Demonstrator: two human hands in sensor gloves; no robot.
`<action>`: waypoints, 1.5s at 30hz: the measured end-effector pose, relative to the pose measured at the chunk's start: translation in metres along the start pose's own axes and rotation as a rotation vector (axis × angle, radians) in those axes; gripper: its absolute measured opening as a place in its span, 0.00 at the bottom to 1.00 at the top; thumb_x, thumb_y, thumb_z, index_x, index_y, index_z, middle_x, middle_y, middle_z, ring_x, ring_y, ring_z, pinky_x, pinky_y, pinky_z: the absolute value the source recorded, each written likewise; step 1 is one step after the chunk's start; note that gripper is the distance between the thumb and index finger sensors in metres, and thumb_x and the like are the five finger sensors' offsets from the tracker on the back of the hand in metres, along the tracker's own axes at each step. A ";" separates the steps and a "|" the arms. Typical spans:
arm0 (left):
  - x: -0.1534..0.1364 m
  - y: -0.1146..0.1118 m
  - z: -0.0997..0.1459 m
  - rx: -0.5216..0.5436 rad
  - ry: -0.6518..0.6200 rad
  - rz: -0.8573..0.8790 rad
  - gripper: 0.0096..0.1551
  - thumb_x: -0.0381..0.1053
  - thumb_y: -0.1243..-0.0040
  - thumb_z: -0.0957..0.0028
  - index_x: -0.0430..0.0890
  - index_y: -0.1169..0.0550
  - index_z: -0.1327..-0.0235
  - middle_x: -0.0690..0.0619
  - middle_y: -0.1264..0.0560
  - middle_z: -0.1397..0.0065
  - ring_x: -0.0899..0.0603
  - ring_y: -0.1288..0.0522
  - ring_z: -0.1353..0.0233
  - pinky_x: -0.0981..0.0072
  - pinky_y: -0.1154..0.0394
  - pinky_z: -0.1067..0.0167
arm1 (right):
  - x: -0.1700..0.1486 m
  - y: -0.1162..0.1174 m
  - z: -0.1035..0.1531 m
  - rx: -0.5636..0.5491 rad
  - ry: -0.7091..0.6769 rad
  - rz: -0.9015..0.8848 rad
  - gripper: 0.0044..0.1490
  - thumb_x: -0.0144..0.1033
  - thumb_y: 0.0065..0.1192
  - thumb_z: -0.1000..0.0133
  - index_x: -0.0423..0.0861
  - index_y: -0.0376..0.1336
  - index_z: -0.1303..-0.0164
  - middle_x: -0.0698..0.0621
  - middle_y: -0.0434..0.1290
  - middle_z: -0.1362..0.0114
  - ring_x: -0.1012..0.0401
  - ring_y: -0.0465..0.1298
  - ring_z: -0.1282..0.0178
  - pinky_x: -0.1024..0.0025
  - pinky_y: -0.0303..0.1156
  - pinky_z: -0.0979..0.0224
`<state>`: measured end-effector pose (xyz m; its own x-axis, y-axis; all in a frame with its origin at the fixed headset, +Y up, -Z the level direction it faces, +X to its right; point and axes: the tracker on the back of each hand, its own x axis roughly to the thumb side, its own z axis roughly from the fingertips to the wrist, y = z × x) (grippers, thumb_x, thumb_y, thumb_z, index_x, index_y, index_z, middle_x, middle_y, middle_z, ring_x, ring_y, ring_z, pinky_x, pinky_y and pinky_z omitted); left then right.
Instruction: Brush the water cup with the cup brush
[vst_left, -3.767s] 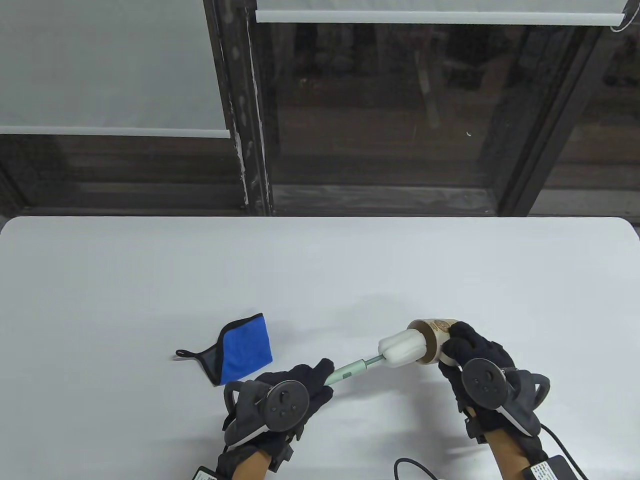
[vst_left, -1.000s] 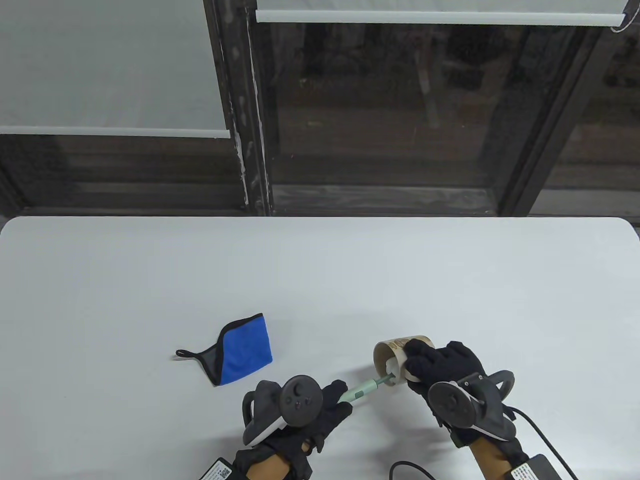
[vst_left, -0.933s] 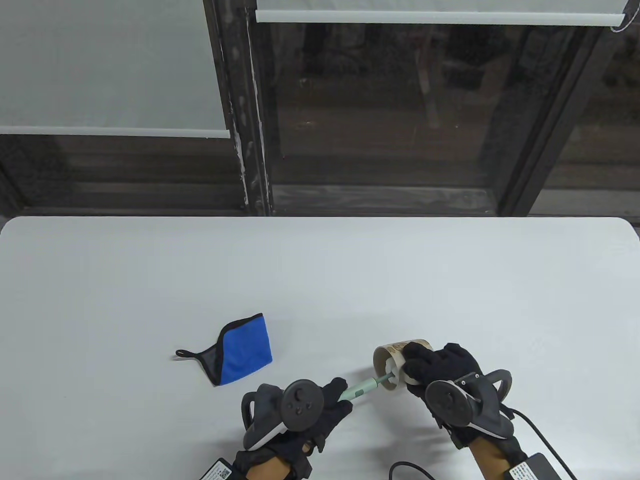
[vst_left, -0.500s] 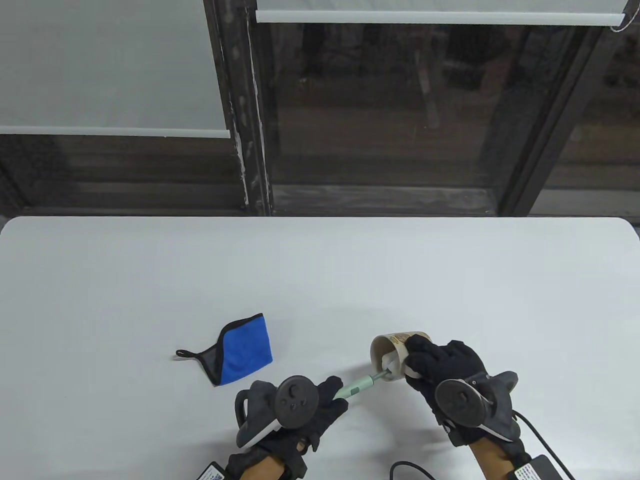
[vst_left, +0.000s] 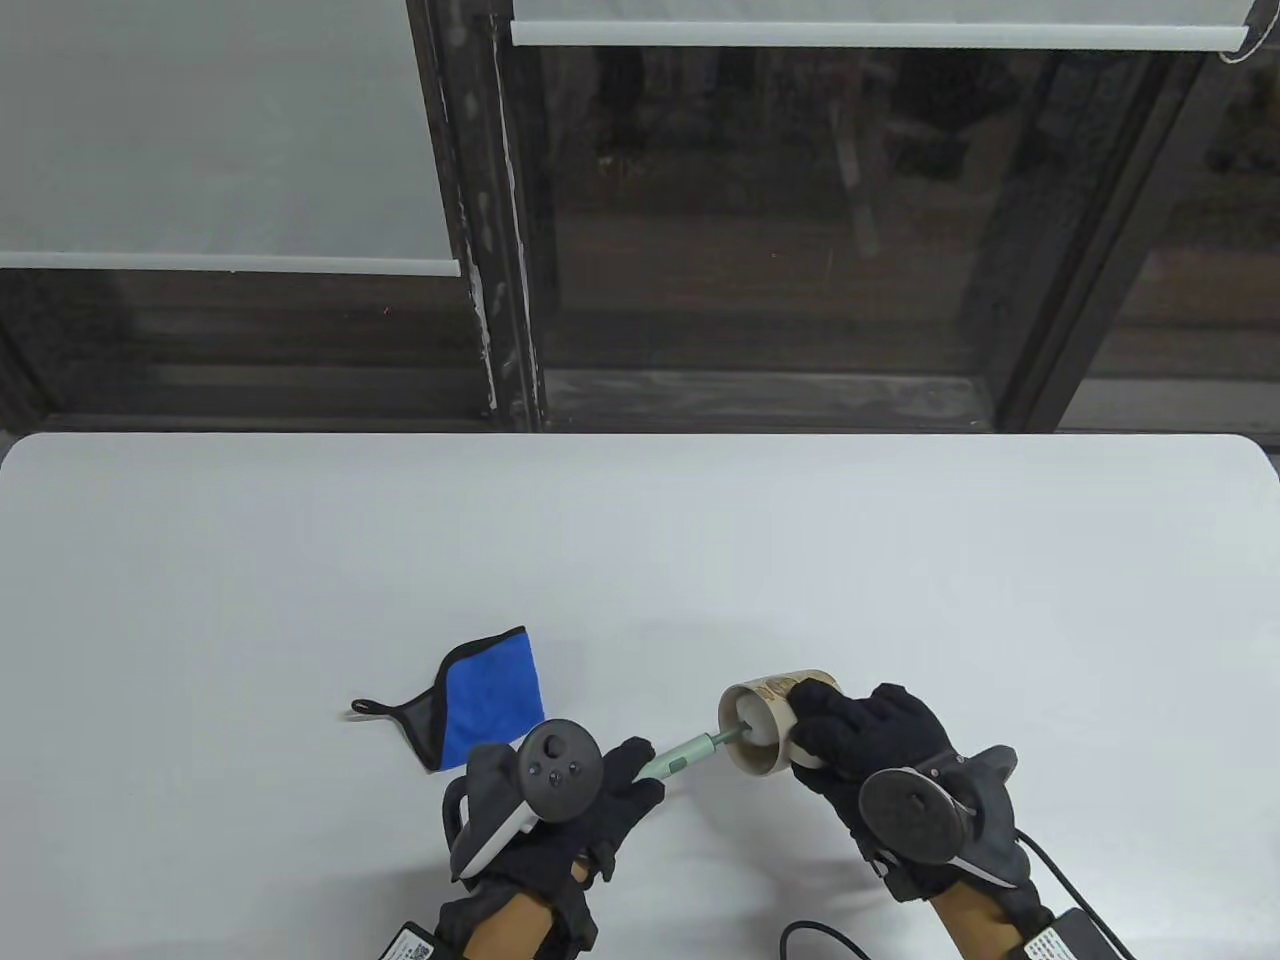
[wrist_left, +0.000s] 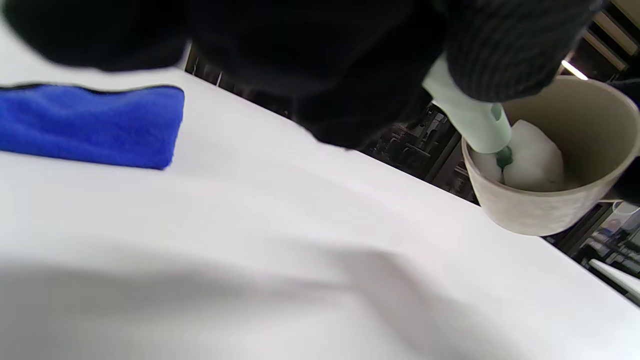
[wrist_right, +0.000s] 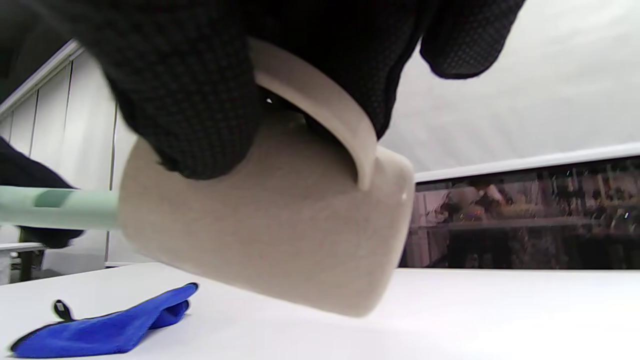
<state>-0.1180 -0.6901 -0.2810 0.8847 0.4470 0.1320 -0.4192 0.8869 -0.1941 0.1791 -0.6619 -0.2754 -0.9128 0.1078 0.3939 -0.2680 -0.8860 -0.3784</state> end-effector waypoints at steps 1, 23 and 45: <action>0.001 -0.001 -0.001 -0.024 -0.034 -0.012 0.32 0.69 0.34 0.57 0.63 0.19 0.38 0.54 0.10 0.70 0.54 0.17 0.83 0.60 0.17 0.75 | 0.001 0.001 0.000 0.000 0.007 0.008 0.23 0.54 0.80 0.55 0.64 0.72 0.51 0.65 0.70 0.27 0.68 0.80 0.38 0.53 0.68 0.26; 0.006 -0.004 0.000 -0.019 -0.145 0.019 0.32 0.68 0.34 0.57 0.61 0.19 0.38 0.54 0.10 0.71 0.54 0.16 0.83 0.61 0.16 0.75 | -0.012 0.005 -0.003 0.026 0.064 -0.029 0.23 0.53 0.80 0.54 0.62 0.71 0.50 0.62 0.70 0.27 0.67 0.81 0.39 0.53 0.69 0.27; -0.011 -0.003 -0.006 -0.020 -0.039 0.125 0.33 0.70 0.36 0.56 0.61 0.18 0.38 0.56 0.10 0.68 0.56 0.16 0.81 0.63 0.16 0.73 | -0.040 0.006 -0.001 0.072 0.145 -0.167 0.23 0.53 0.80 0.56 0.61 0.72 0.52 0.61 0.71 0.28 0.67 0.81 0.40 0.53 0.71 0.29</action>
<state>-0.1253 -0.6987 -0.2874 0.8172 0.5582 0.1432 -0.5209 0.8218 -0.2307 0.2133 -0.6711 -0.2945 -0.8935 0.3149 0.3202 -0.4014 -0.8797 -0.2550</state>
